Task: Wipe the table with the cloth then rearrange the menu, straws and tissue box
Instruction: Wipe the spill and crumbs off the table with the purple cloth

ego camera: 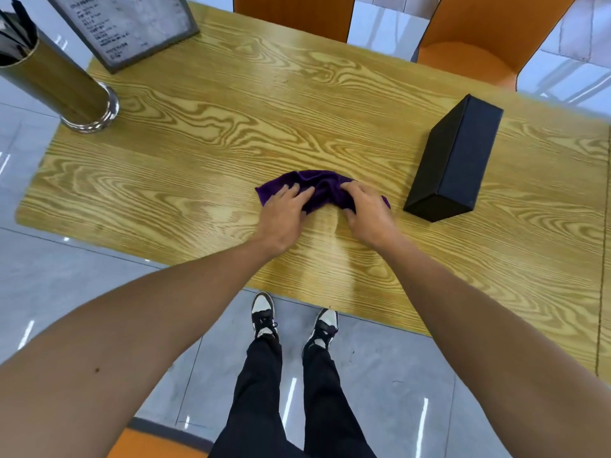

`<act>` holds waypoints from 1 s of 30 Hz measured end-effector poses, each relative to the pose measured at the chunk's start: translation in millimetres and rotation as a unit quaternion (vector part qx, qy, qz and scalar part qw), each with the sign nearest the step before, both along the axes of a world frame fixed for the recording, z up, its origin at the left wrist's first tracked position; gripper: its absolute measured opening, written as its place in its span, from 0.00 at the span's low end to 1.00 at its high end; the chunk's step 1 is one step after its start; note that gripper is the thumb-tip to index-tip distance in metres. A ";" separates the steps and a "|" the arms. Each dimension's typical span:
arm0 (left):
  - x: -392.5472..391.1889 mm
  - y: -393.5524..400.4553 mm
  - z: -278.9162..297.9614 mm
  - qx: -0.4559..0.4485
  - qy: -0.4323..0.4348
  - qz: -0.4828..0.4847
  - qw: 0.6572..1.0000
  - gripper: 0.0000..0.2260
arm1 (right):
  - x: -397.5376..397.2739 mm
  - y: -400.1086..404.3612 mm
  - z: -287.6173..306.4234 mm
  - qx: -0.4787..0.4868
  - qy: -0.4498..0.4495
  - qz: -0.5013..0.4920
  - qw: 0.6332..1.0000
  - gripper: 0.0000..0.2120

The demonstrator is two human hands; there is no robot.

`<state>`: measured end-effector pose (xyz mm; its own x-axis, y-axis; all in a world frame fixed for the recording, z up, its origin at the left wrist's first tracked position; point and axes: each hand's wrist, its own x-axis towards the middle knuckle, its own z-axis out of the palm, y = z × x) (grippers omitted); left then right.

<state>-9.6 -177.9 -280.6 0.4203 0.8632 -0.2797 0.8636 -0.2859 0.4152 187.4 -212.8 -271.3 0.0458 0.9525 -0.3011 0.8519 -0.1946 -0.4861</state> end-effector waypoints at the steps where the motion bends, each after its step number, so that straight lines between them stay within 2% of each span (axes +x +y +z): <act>1: -1.2 -8.5 -1.3 0.018 -0.006 0.007 1.000 0.23 | -1.8 -6.0 -4.6 -0.007 -0.003 -0.003 1.000 0.26; 3: -3.2 -22.8 -0.2 0.044 -0.014 0.017 0.999 0.21 | -5.9 -16.2 -8.6 -0.024 -0.018 -0.001 1.000 0.28; 8: -12.4 -62.8 4.9 0.043 -0.015 0.023 0.999 0.17 | -16.0 -46.1 -7.3 -0.005 -0.034 0.008 0.999 0.28; 13: -23.4 -112.2 6.7 0.027 0.004 0.032 0.999 0.15 | -39.1 -94.2 -1.9 -0.013 -0.027 0.026 0.999 0.35; 17: -26.0 -152.6 6.7 -0.009 0.004 0.070 0.998 0.14 | -54.4 -132.6 2.8 -0.035 -0.025 0.029 0.999 0.34; 21: -26.8 -180.8 7.6 -0.039 -0.033 0.112 0.992 0.12 | -63.4 -161.3 7.4 -0.048 -0.028 0.022 0.998 0.30; 25: -23.5 -199.6 10.9 -0.073 -0.060 0.118 0.989 0.11 | -59.9 -178.2 12.4 -0.085 0.018 -0.016 0.996 0.30; 30: -16.6 -208.0 22.2 -0.107 -0.109 0.104 0.983 0.12 | -38.1 -174.2 23.1 -0.146 0.181 -0.110 0.966 0.30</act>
<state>-26.2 -385.9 -258.4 0.3110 0.8680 -0.3871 0.7777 0.0018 0.6287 149.3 -387.0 -248.2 0.0789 0.8035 -0.5901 0.5593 -0.5257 -0.6410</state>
